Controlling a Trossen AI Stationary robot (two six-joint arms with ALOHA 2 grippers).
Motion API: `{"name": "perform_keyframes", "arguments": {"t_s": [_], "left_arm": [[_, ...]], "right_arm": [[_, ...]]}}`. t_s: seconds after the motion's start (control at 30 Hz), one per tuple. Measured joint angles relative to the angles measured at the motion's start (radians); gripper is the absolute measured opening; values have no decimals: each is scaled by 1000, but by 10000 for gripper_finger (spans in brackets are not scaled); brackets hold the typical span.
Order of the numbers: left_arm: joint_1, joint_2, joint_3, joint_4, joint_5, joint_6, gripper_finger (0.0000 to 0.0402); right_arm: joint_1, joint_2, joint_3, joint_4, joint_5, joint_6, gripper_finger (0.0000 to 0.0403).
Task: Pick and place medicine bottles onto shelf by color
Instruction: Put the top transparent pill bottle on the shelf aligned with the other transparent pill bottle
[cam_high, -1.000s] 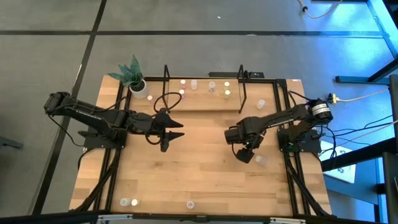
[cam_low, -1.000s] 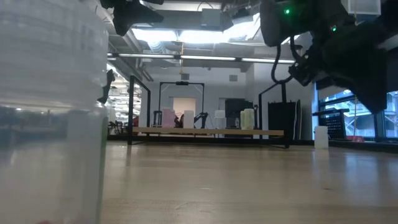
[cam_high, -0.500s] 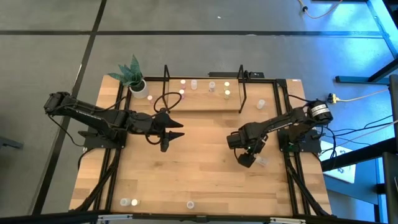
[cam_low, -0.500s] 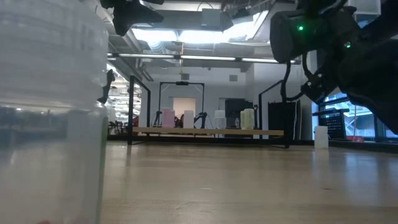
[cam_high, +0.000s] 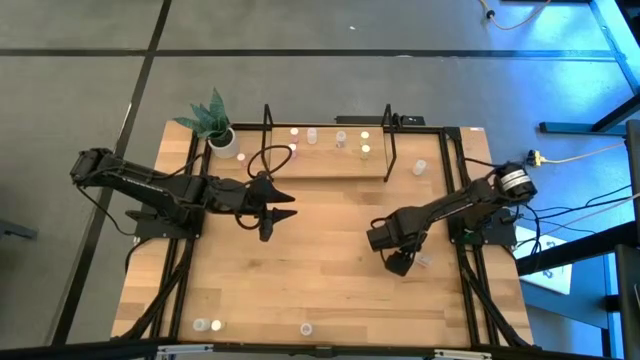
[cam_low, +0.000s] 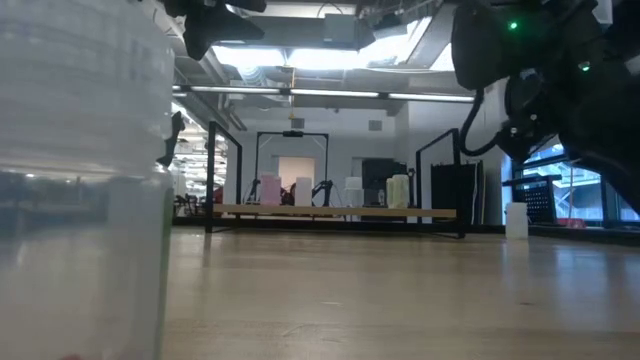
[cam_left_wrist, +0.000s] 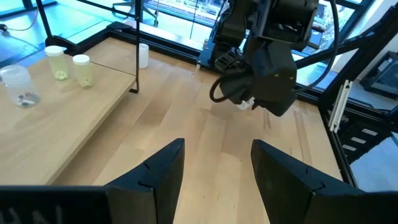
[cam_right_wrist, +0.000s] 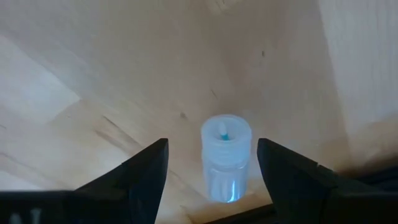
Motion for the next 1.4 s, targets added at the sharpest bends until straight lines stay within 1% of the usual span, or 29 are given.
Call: {"name": "perform_keyframes", "arguments": {"t_s": [0.23, 0.53, 0.87, 1.0, 1.3, 1.4], "left_arm": [[0, 0, 0, 0, 0, 0, 180], [0, 0, 0, 0, 0, 1, 180], [0, 0, 0, 0, 0, 1, 180], [0, 0, 0, 0, 0, 1, 180], [0, 0, 0, 0, 0, 1, 180], [0, 0, 0, 0, 0, 1, 180]], "right_arm": [[23, 56, 0, -5, 8, 0, 248], [23, 114, 0, -6, 24, -5, 248], [23, 122, 0, -4, 23, -6, 246], [23, 122, 0, -4, 20, -5, 227], [23, 122, 0, -4, -4, -2, 154], [23, 122, 0, -4, -8, 1, 139]]}}
